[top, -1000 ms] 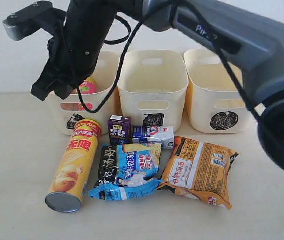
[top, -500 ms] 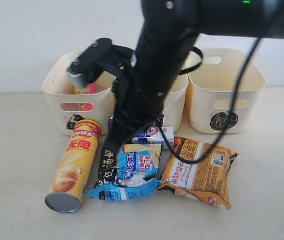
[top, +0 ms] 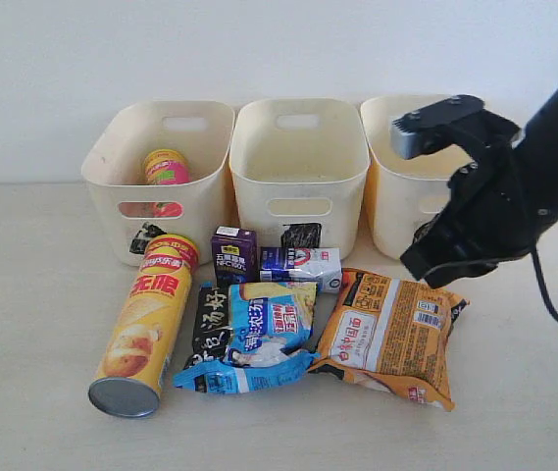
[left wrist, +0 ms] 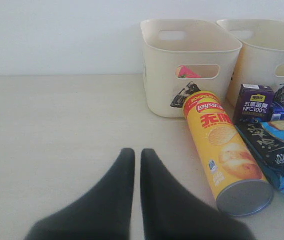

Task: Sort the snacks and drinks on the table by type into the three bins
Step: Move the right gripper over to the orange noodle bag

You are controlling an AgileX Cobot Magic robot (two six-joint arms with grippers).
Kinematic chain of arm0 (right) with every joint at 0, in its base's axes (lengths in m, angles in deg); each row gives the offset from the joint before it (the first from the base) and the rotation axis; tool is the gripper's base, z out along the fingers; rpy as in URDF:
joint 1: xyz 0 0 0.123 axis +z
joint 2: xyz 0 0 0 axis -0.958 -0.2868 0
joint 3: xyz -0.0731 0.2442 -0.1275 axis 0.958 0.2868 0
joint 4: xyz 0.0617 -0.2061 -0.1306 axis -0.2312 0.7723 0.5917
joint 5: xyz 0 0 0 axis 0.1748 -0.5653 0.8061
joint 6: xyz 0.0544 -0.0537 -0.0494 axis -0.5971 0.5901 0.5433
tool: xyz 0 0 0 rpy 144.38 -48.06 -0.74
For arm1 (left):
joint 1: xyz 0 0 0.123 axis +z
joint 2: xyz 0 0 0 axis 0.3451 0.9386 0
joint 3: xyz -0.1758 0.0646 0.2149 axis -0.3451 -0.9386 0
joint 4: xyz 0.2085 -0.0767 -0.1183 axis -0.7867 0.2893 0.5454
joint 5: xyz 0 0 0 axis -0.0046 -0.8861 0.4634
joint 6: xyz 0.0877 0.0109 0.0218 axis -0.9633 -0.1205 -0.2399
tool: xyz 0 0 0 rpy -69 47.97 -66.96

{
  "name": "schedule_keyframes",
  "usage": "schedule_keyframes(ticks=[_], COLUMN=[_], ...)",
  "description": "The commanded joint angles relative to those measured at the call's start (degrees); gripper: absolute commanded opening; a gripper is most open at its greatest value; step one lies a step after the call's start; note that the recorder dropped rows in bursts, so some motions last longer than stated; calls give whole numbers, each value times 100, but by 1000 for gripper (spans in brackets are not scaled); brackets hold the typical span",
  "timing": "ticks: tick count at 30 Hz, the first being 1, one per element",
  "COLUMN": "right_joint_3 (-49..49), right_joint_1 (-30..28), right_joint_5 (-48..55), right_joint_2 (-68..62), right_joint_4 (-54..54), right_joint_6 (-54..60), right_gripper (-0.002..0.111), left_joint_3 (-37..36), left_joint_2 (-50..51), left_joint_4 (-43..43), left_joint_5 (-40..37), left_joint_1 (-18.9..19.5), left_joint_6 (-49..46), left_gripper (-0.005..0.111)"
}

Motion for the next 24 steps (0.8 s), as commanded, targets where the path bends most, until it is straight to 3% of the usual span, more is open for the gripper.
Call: schedule_keyframes(ticks=[1, 5, 7, 14, 24], right_joint_3=[313, 601, 740, 820, 777], right_joint_1=[-775, -1232, -1256, -1256, -1256], right_joint_5=[29, -129, -406, -833, -1454], right_joint_2=[62, -116, -271, -1116, -1959], right_joint_4=[-1079, -2015, -2153, -2639, -3231], right_joint_6=[248, 349, 245, -176, 279], right_gripper=[45, 77, 86, 86, 86], left_joint_3=[-23, -23, -23, -23, -23], left_joint_2=[-19, -19, -19, -19, -19], left_joint_4=[47, 47, 47, 47, 47], left_joint_5=[38, 38, 38, 38, 38], left_joint_1=[19, 19, 19, 19, 19], left_joint_6=[-10, -10, -10, -10, -10], left_gripper=[4, 4, 4, 4, 4])
